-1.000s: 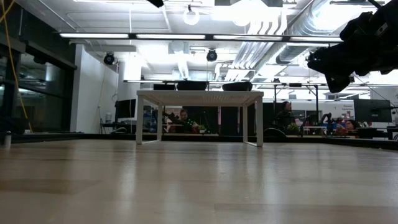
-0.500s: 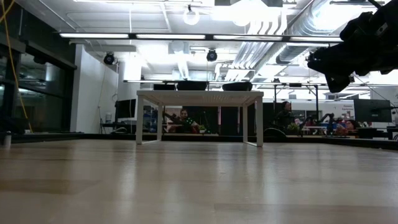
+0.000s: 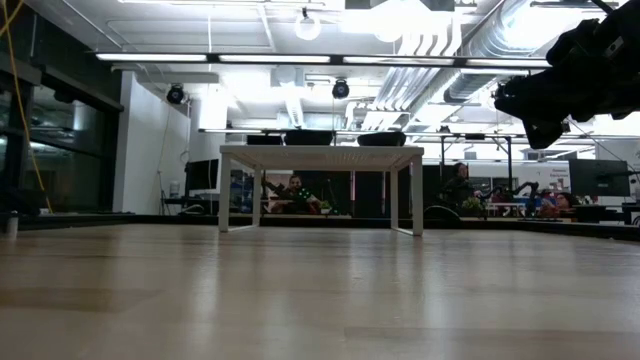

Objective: Pick & Place Mini shaped plates
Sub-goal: Return to Home Position

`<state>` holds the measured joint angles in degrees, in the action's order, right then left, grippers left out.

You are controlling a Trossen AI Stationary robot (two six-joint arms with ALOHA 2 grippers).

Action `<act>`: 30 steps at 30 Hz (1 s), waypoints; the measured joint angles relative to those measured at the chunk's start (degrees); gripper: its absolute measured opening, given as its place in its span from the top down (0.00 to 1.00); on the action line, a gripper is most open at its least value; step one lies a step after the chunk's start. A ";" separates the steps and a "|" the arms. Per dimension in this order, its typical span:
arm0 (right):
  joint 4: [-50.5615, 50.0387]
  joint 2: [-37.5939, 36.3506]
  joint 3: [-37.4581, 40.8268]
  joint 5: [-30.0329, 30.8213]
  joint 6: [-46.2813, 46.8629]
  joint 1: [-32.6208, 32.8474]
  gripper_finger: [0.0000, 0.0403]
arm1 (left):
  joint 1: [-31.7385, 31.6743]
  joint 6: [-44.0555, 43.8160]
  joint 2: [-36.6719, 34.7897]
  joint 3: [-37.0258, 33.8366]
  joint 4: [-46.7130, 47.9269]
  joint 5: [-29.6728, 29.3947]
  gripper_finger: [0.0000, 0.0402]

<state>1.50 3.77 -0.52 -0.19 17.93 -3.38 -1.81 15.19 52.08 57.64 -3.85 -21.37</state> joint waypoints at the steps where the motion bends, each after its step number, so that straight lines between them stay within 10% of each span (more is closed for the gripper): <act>1: 0.00 -0.02 0.01 0.00 0.00 0.02 0.69 | 0.01 0.05 -1.92 -2.63 -1.58 0.19 0.72; 30: 0.00 -0.02 -0.01 0.00 0.00 0.02 0.69 | 9.32 12.02 -44.61 -39.62 3.82 -13.96 0.72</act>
<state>1.50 3.75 -0.53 -0.18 17.93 -3.36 7.51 27.20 7.46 18.02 -0.03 -35.33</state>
